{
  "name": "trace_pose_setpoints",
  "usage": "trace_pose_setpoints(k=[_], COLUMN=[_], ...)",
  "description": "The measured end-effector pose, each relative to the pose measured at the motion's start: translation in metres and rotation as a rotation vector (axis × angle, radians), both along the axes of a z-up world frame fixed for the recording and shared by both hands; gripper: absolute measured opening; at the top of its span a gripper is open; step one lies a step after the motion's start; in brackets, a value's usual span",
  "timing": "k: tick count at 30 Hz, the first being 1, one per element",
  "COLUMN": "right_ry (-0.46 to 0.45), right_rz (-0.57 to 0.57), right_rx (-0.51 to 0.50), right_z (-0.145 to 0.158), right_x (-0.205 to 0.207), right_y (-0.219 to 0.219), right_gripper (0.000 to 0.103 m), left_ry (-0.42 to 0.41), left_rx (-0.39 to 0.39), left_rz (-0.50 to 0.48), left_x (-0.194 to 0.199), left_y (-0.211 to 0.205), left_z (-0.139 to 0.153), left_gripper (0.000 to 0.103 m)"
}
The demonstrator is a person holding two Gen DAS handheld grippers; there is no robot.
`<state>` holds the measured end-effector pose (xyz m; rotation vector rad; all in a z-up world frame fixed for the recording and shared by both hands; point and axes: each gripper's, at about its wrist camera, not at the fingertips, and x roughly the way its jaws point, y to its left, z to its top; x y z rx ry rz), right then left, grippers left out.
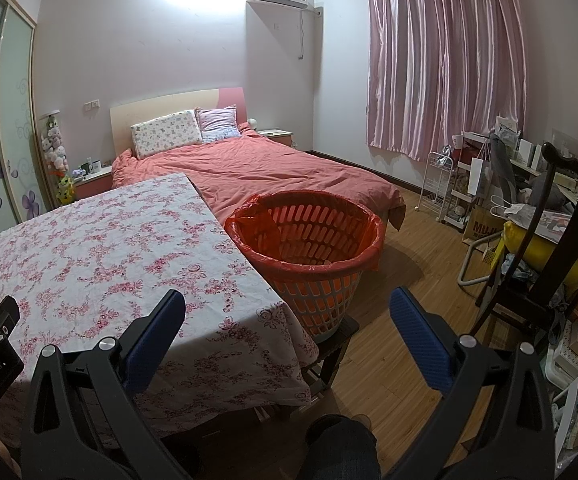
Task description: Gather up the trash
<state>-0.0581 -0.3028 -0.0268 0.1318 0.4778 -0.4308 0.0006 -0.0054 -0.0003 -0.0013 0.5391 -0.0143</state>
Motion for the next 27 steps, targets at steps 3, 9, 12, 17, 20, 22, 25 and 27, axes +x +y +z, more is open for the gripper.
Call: trace_pose_setpoints(k=[3,9,12,17,20,22,25,27], right_ry=[0.000,0.001,0.000,0.000,0.000,0.001,0.001,0.001], right_rz=[0.000,0.000,0.000,0.000,0.000,0.000,0.000,0.000], right_rx=[0.000,0.000,0.000,0.000,0.000,0.001,0.000,0.000], right_z=[0.0000,0.0001,0.0002,0.0002,0.0003,0.0003,0.0005,0.0005], right_x=[0.0000,0.0001,0.0001,0.0002,0.0002,0.0002,0.0003,0.0003], right_y=[0.0000,0.0000,0.0000,-0.0001,-0.0001,-0.0002,-0.0001,-0.0002], right_gripper=[0.101,0.101,0.101,0.101,0.101,0.101,0.101,0.101], left_ry=[0.002,0.008,0.010,0.010,0.010,0.010,0.010,0.010], left_rx=[0.000,0.000,0.000,0.000,0.000,0.000,0.000,-0.001], left_rz=[0.000,0.001,0.001,0.002,0.001,0.001,0.001,0.001], left_x=[0.0000,-0.0009,-0.0021,-0.0017,-0.0017,-0.0012,-0.0007,-0.0015], left_y=[0.0002,0.0003,0.0000,0.0000,0.0000,0.0000,0.0001,0.0001], left_z=[-0.0005,-0.0024,-0.0038,-0.0036,-0.0035,-0.0033,-0.0029,-0.0034], left_gripper=[0.099,0.099,0.099,0.099,0.099,0.099,0.099,0.099])
